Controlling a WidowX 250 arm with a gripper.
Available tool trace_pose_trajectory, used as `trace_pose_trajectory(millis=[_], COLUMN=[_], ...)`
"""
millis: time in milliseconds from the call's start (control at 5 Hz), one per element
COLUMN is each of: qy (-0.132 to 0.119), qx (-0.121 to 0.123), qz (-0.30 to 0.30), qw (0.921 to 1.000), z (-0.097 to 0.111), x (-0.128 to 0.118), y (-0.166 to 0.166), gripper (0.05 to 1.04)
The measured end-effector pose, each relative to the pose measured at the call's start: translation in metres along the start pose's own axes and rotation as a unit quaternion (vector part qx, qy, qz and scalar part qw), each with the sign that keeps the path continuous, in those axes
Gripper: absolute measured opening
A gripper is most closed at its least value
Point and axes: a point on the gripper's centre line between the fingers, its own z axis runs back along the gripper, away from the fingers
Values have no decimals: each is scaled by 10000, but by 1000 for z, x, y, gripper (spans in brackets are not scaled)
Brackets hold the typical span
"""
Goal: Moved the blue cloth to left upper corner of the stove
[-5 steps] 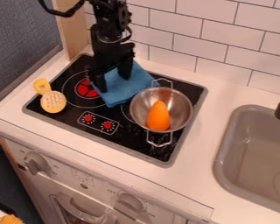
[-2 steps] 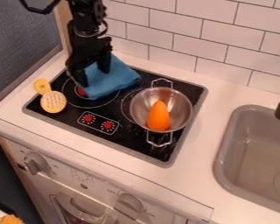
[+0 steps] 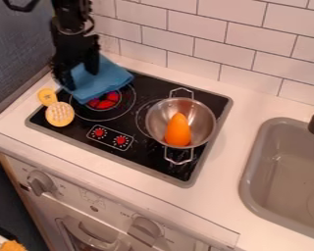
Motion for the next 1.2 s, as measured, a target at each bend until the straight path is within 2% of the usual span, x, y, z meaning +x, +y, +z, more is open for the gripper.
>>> trace_pose_trajectory(millis=[200,800,1000,1200], qy=[-20,180,72,95], qx=[35,-56,-302,-461], qz=[90,102,138,177], qw=[10000,9998,9994,9987], z=[-2,7,27,43], x=[10,3,8,5], y=[8,12,7,8], gripper=[999,999,999,999])
